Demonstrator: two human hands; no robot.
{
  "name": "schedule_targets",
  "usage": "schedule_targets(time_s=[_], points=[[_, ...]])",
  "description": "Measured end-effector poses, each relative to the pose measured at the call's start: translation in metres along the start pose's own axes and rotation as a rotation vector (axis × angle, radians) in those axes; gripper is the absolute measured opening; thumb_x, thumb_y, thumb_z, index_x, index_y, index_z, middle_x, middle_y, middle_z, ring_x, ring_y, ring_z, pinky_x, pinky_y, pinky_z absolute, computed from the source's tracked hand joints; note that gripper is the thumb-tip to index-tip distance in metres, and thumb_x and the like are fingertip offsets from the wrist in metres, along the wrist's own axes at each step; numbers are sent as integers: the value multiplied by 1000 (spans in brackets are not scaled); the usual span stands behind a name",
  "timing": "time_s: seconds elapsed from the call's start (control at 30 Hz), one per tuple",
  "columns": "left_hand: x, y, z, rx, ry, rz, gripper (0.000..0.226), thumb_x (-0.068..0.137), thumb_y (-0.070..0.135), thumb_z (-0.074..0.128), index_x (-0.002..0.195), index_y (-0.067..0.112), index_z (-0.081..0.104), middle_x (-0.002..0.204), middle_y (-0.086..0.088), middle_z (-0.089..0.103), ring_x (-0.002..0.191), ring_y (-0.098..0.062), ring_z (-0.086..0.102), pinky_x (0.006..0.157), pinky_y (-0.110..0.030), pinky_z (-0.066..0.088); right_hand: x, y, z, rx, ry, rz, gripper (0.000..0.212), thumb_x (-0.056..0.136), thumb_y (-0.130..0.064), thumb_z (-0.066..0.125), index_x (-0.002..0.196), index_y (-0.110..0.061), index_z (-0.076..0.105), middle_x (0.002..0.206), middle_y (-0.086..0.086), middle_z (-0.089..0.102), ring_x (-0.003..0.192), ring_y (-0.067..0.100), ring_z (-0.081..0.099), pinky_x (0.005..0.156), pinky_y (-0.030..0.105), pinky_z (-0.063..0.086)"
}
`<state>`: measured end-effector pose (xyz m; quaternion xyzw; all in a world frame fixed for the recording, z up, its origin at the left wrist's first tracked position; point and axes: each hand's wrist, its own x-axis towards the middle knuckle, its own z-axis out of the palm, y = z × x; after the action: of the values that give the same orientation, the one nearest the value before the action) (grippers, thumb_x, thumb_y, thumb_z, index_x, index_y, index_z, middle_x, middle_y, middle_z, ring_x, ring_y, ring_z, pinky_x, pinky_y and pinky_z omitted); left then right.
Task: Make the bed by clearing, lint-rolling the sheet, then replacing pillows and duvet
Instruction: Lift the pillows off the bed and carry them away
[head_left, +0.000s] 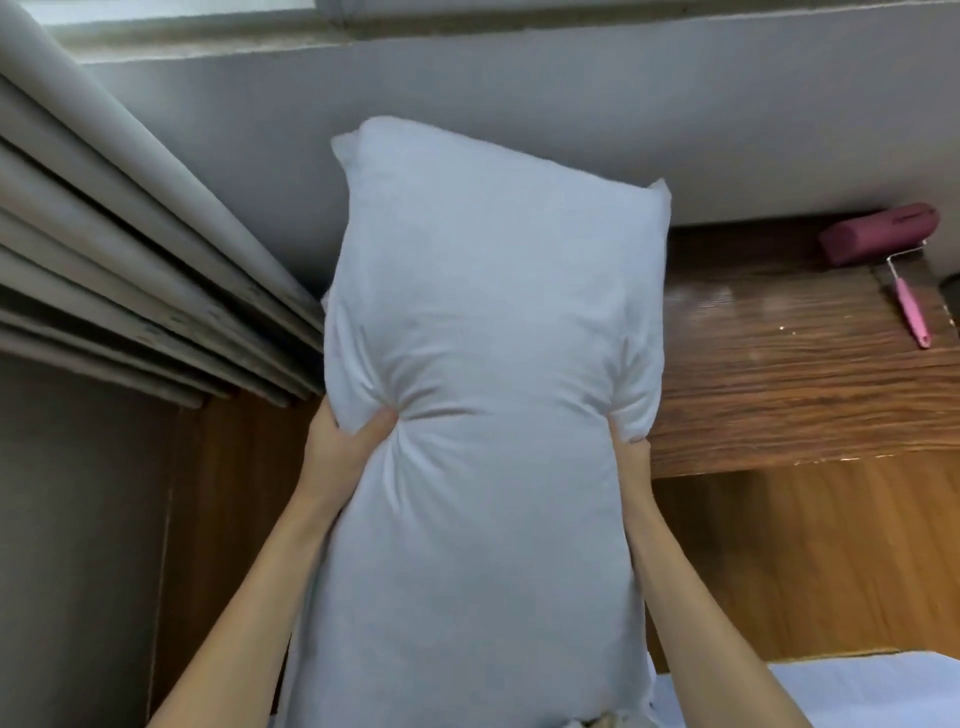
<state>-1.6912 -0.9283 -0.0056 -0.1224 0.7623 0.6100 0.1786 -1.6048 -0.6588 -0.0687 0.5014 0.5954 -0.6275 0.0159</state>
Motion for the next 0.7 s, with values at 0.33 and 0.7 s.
schedule_targets(time_s=[0.33, 0.7], points=[[95, 106, 45, 330, -244, 234, 44, 86, 29, 73, 126, 23, 58, 112, 15, 64, 94, 6, 59, 74, -18, 46, -10, -39, 5, 449, 204, -71, 10, 93, -23, 62, 93, -14, 64, 89, 1, 66, 80, 10, 65, 67, 16, 52], [178, 22, -7, 849, -160, 71, 56, 98, 32, 28, 147, 5, 32, 147, -16, 42, 118, -40, 50, 88, -45, 40, -5, 51, 120, 155, -95, 273, 84, 57, -67, 74, 126, -24, 53, 120, -2, 61, 111, 23, 56, 101, 40, 45]])
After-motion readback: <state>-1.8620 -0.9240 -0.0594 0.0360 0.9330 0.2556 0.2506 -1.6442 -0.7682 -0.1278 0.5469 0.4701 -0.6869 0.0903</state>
